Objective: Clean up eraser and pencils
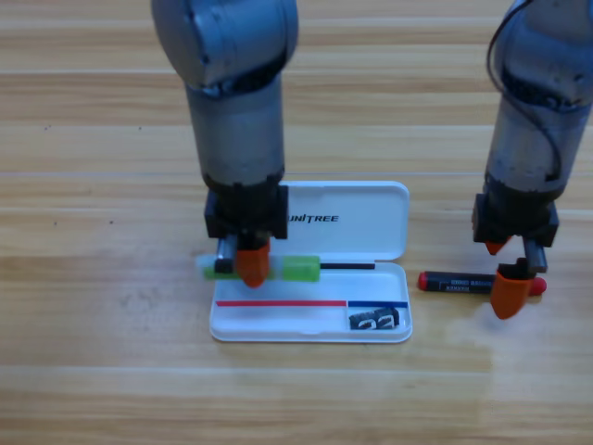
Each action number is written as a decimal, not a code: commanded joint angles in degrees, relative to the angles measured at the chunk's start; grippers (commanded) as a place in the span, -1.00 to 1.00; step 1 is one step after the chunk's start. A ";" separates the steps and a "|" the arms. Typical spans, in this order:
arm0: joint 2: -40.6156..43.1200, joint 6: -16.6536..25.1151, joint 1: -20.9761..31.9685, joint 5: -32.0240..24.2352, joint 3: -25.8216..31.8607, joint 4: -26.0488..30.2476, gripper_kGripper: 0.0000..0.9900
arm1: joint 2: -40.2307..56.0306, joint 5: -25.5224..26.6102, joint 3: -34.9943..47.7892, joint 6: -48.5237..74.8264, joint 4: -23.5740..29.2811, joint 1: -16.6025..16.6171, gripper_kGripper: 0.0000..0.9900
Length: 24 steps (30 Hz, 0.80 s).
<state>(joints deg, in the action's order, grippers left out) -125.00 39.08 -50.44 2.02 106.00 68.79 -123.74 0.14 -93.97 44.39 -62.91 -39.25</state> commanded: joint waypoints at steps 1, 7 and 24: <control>-5.08 -0.49 -2.20 -0.79 0.79 -1.29 -1.00 | -5.46 0.21 -0.69 1.75 3.58 2.16 0.92; -6.48 -0.67 -2.47 -0.88 1.58 -1.37 -1.00 | -7.22 0.12 -1.83 2.80 5.16 2.33 0.86; -8.33 -0.84 -2.64 -1.67 1.23 -2.34 -1.00 | -9.15 0.12 0.02 5.53 5.34 2.33 -1.00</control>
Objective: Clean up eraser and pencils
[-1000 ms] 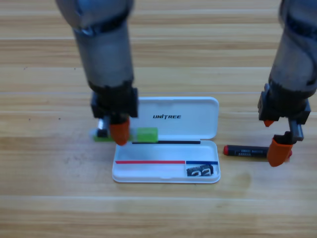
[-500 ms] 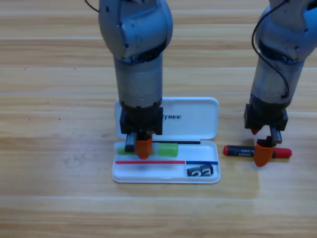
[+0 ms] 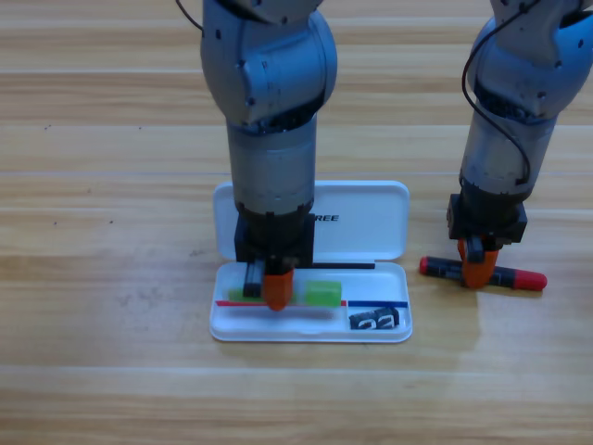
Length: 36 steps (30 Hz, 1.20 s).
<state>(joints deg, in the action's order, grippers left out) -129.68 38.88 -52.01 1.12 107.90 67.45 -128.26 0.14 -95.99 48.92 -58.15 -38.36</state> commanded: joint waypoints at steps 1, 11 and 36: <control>-3.73 -0.64 -1.08 -0.77 -0.76 -1.18 -1.00 | -4.55 0.12 2.03 1.00 0.58 1.36 -1.00; -4.53 -0.99 -1.08 -0.94 -1.47 -2.06 -1.00 | 1.43 0.04 2.21 -1.46 -1.35 1.36 -1.00; 2.24 -0.99 -0.55 -0.24 -4.19 -0.65 1.00 | 14.09 1.27 0.63 -6.38 -9.53 -9.37 -1.00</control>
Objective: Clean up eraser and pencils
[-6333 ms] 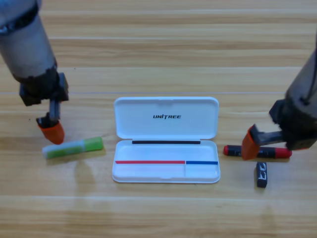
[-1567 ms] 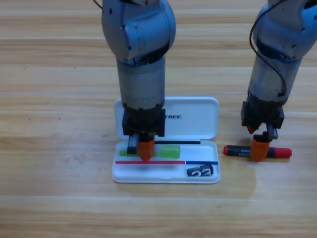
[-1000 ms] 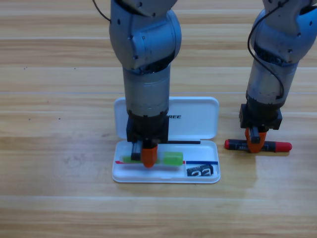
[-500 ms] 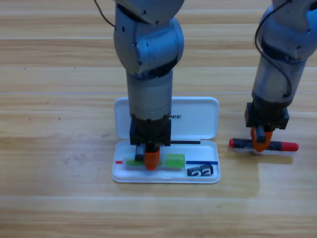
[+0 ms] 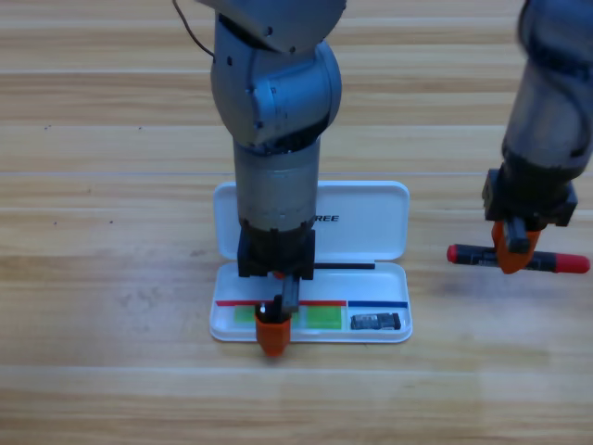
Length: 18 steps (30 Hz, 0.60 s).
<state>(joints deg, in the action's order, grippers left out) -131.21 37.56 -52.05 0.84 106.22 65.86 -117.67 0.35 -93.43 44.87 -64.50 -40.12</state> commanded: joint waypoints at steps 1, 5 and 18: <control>5.26 0.50 0.02 0.04 -2.77 1.64 1.00 | 3.06 1.06 -3.07 -2.78 -3.44 -8.58 -1.00; 13.52 0.94 3.71 -0.13 -4.36 4.71 1.00 | -1.77 0.88 -9.58 -4.27 -5.02 -11.48 -1.00; 29.96 9.11 20.23 -4.62 -23.43 1.28 1.00 | -21.81 0.09 -31.20 -6.20 -6.43 -14.73 -1.00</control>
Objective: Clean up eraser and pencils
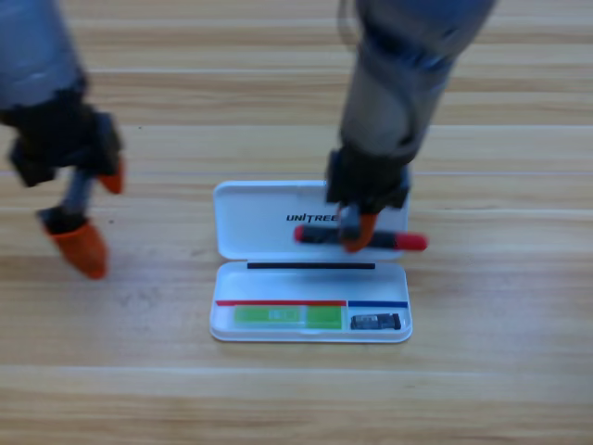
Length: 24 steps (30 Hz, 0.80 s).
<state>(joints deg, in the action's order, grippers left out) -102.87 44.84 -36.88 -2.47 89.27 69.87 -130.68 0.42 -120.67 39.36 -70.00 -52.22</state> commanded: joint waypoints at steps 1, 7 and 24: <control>1.71 1.83 5.16 -1.39 -7.18 -2.98 1.00 | -9.68 -0.16 -4.84 -0.78 -0.92 -2.62 -1.00; 2.06 1.74 5.16 -1.92 -8.85 -3.69 1.00 | -11.70 -0.78 -6.51 -0.95 -0.92 -3.24 -1.00; 2.15 1.47 5.33 -1.83 -9.47 -4.74 1.00 | -9.60 -1.04 -5.98 -3.50 -0.92 -3.68 0.82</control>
<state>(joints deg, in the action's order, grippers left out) -100.85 46.28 -32.72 -3.67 80.87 65.89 -139.12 0.06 -127.46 36.74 -70.05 -54.09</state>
